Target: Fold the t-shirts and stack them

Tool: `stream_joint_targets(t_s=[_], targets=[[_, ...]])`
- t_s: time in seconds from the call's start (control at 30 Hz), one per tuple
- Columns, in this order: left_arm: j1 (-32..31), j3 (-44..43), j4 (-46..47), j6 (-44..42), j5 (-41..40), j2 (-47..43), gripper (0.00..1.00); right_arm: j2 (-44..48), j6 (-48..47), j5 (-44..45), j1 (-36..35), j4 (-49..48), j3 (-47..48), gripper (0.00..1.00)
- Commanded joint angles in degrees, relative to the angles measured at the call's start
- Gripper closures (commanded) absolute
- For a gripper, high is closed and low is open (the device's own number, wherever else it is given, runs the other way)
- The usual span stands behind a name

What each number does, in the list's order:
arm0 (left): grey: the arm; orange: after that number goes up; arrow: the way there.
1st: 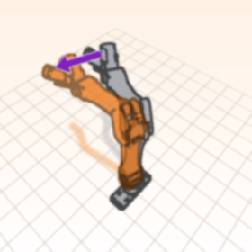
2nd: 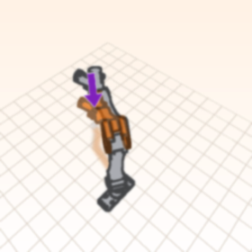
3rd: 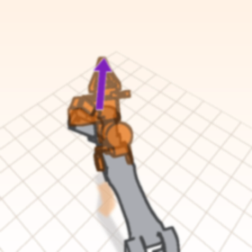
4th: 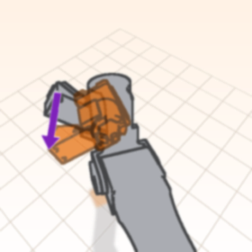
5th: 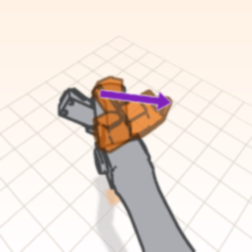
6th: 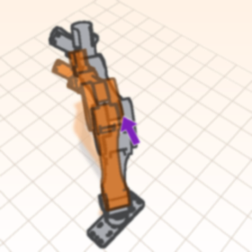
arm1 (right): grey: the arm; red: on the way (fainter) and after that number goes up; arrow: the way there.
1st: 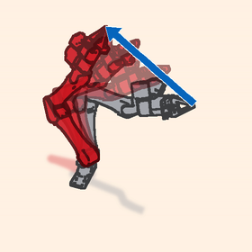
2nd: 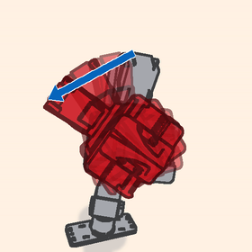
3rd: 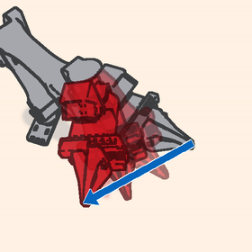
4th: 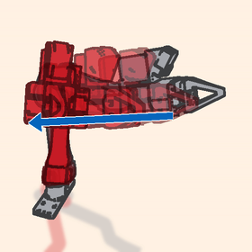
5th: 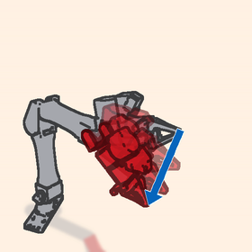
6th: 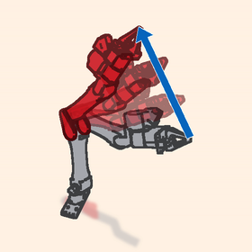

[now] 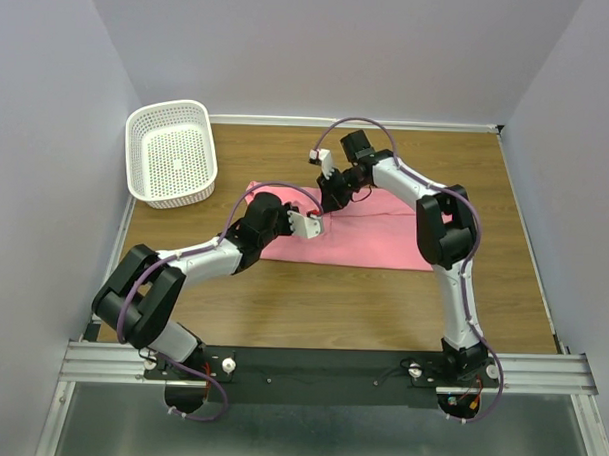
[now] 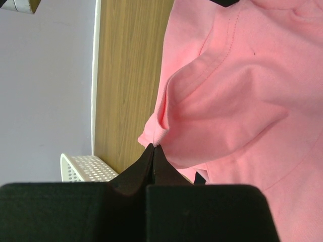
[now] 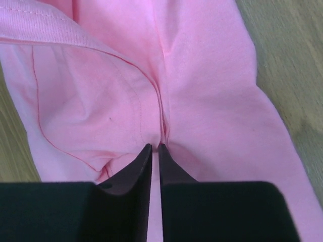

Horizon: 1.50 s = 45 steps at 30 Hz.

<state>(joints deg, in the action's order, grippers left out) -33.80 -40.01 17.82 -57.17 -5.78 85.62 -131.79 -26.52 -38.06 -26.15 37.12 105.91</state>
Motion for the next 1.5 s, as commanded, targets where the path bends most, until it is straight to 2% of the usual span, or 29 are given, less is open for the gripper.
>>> stream_joint_targets(t_s=[0.0,0.13,0.2,0.7,0.93,1.23,1.47], targets=[[0.32,-1.30,0.19,0.83,0.07,0.60,1.00,-0.14,-0.02,-1.40,0.14,1.02,1.49,0.89],[0.32,-1.47,0.19,0.74,0.07,0.60,1.00,0.65,-0.11,-1.40,0.14,1.02,1.32,0.99],[0.23,-1.39,0.19,0.74,0.07,0.60,1.00,1.44,-0.28,-1.49,0.14,1.02,1.14,1.00],[0.58,-1.65,1.24,0.30,-0.90,0.51,1.00,5.75,-0.81,2.90,1.19,1.02,-0.96,1.00],[1.19,-3.32,2.13,-0.31,-1.16,3.58,1.00,8.56,-1.69,5.72,2.60,0.85,-4.83,0.99],[1.55,-7.36,2.30,-0.23,-2.65,8.76,1.00,9.18,-1.60,4.84,3.04,0.67,-6.42,0.99],[1.63,-9.12,3.79,0.30,-5.02,10.79,1.00,8.13,-0.64,3.52,3.04,0.41,-6.06,0.95]])
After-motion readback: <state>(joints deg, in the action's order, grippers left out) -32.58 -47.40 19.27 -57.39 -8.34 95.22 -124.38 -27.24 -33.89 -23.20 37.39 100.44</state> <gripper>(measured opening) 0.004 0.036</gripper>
